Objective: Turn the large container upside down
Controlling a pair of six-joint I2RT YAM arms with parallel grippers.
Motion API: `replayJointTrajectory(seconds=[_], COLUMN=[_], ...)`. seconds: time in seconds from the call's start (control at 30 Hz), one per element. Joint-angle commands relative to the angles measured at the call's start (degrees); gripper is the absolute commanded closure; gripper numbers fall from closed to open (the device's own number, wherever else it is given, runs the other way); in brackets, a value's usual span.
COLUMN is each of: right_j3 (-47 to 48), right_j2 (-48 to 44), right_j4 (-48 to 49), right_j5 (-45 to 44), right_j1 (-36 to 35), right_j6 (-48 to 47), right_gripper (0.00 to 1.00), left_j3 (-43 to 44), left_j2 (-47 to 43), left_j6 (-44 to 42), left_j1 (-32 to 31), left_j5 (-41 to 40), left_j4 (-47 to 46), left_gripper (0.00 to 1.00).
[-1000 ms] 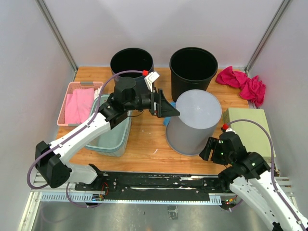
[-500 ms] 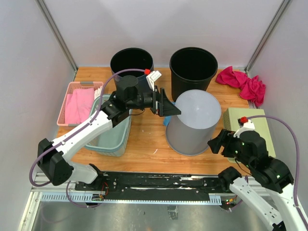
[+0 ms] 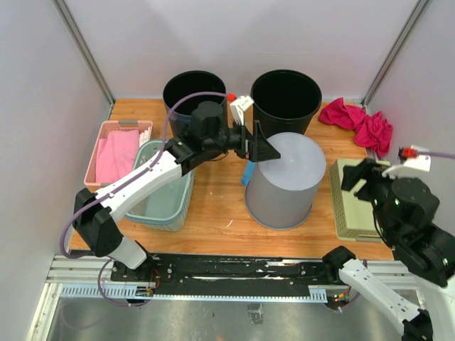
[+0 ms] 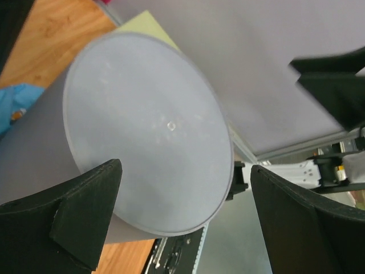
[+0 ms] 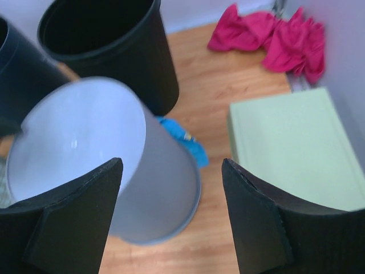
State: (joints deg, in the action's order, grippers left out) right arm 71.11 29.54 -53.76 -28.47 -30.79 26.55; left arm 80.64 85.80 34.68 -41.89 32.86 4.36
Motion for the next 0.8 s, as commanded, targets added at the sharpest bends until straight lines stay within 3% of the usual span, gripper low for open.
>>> replayJointTrajectory(seconds=[0.0,0.2,0.3,0.47,0.63,0.77], right_j3=[3.2,12.3,19.6,32.6,44.6,49.6], right_j2=[11.2,29.0,37.3,52.0,64.1,72.1], right_j4=[12.6,24.4,22.6,15.5,8.6,8.2], right_j5=[-11.2,-1.8,12.1,36.7,46.8,49.6], right_j1=[-0.2,1.3,6.4,13.4,13.4,13.3], right_j6=[-6.5,-17.7,-17.4,-18.9,-24.8,-28.4], right_gripper=[0.28,0.27,0.27,0.27,0.27,0.27], left_j3=[-2.2,-5.6,-6.2,-1.1,4.8,0.9], left_j2=[1.7,0.3,-1.6,-8.6,-13.7,-19.4], left_j6=[-1.0,2.3,1.7,-5.0,-7.5,-5.5], left_j1=[-4.0,-8.4,-9.1,-8.6,-7.1,-3.4], left_j5=[-1.3,1.4,0.9,-7.7,-16.0,-22.0], left_j4=[0.4,-4.1,-2.9,8.7,17.9,19.2], left_gripper=[0.01,0.01,0.01,0.01,0.01,0.01])
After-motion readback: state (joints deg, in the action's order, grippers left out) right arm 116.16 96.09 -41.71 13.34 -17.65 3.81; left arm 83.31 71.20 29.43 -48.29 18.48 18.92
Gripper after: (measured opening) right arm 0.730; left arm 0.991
